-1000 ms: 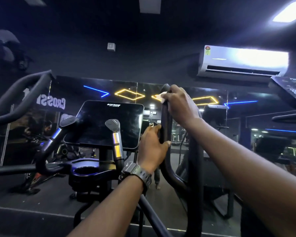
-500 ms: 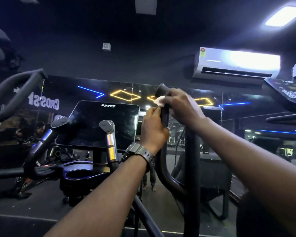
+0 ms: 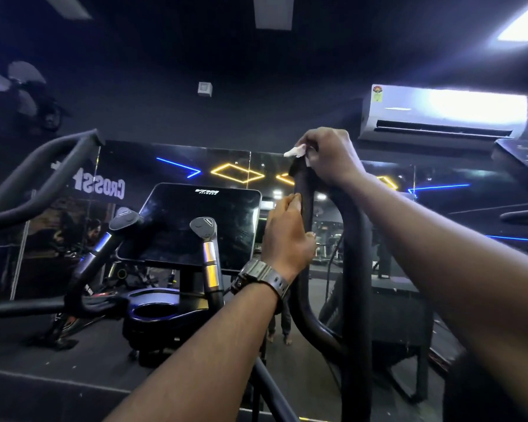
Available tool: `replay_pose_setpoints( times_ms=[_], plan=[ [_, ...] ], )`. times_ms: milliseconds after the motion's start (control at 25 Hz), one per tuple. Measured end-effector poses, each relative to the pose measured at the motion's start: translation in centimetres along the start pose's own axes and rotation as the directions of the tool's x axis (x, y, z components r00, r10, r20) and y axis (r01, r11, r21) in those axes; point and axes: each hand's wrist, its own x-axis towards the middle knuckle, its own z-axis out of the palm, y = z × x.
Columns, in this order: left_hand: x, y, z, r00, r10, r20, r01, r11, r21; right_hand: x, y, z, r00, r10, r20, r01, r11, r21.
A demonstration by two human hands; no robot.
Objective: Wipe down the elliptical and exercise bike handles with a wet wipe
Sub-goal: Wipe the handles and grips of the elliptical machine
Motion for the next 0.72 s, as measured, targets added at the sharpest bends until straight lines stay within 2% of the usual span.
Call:
replay_pose_setpoints(
  times_ms=[160,240,320,480,600,720],
  plan=[
    [0.1,-0.1,-0.1,1.0,-0.02,0.011,0.02,1.0,0.017,-1.9,1.8,-0.8,0.993,-0.11,0.033,0.11,0.994,0.015],
    [0.5,0.1,0.1,0.999,-0.043,0.015,0.042,0.996,0.074,-1.7,2.9,-1.1,1.0,0.019,0.014,-0.019,1.0,-0.022],
    [1.1,0.7,0.5,0.999,-0.048,0.008,0.046,0.986,0.162,-1.6,2.5,-0.6,0.994,0.107,-0.001,-0.107,0.993,0.041],
    [3.0,1.2,1.1,0.996,0.089,0.031,-0.094,0.963,0.253,-4.0,3.9,-1.2,0.999,-0.04,-0.031,0.042,0.996,0.082],
    [4.0,1.1,1.5,0.987,0.156,-0.041,-0.135,0.939,0.316,-2.6,4.6,-1.4,0.998,0.061,0.013,-0.061,0.997,0.037],
    [4.1,1.0,2.3,0.976,0.167,-0.138,-0.117,0.942,0.313,-2.4,3.7,-0.7,0.999,0.0,0.032,-0.005,0.99,0.14]
  ],
)
